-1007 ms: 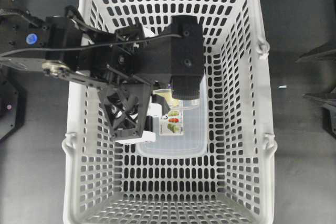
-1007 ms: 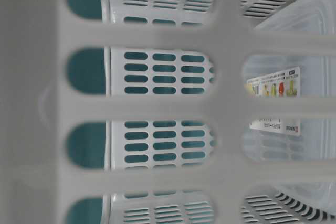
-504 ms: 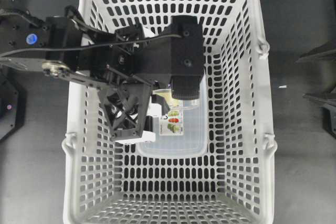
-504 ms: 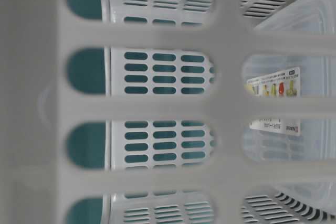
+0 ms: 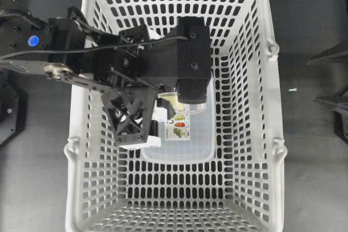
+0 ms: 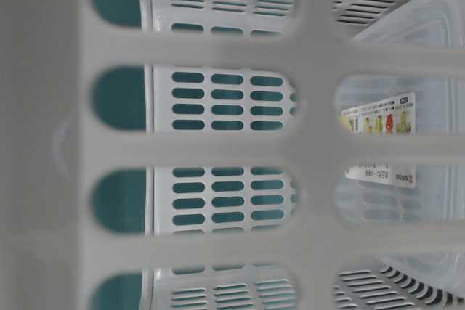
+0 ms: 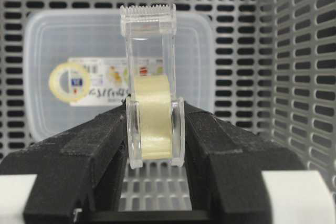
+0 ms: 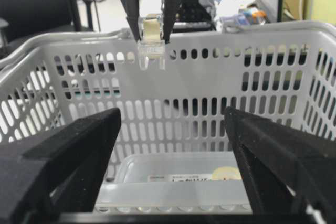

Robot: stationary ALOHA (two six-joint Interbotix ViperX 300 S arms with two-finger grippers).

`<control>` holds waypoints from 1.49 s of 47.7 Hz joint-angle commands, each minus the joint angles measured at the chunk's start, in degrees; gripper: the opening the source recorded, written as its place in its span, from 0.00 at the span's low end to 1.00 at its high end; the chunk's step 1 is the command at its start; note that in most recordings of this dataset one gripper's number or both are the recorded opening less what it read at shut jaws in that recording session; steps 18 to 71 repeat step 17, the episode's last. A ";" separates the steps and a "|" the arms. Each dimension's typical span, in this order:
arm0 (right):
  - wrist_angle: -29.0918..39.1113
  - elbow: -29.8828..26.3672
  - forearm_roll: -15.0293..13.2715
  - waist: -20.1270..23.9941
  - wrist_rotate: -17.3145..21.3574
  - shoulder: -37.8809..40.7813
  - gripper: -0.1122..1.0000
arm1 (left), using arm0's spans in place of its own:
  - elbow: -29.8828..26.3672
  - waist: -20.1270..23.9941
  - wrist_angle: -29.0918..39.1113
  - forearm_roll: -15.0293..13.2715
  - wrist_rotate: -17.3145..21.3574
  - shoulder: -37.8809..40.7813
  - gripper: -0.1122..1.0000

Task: Pick up the tape dispenser from the shopping basket with the left arm.
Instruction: 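Lift the gripped tape dispenser upward with the left gripper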

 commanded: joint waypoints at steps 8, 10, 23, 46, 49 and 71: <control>-0.53 -0.26 0.18 0.18 0.09 0.35 0.78 | -0.35 -0.18 -0.18 0.18 0.00 -1.14 0.36; -0.53 -0.26 0.18 0.18 0.09 0.35 0.78 | -0.35 -0.18 -0.18 0.18 0.00 -1.05 0.36; -0.53 -0.26 0.18 0.18 0.09 0.35 0.78 | -0.35 -0.18 -0.18 0.18 0.00 -1.05 0.36; -0.53 -0.26 0.18 0.18 0.09 0.35 0.78 | -0.35 -0.18 -0.18 0.18 0.00 -1.05 0.36; -0.53 -0.26 0.18 0.18 0.09 0.35 0.78 | -0.35 -0.18 -0.18 0.18 0.00 -1.05 0.36; -0.53 -0.26 0.18 0.18 0.09 0.35 0.78 | -0.35 -0.18 -0.18 0.18 0.00 -1.05 0.36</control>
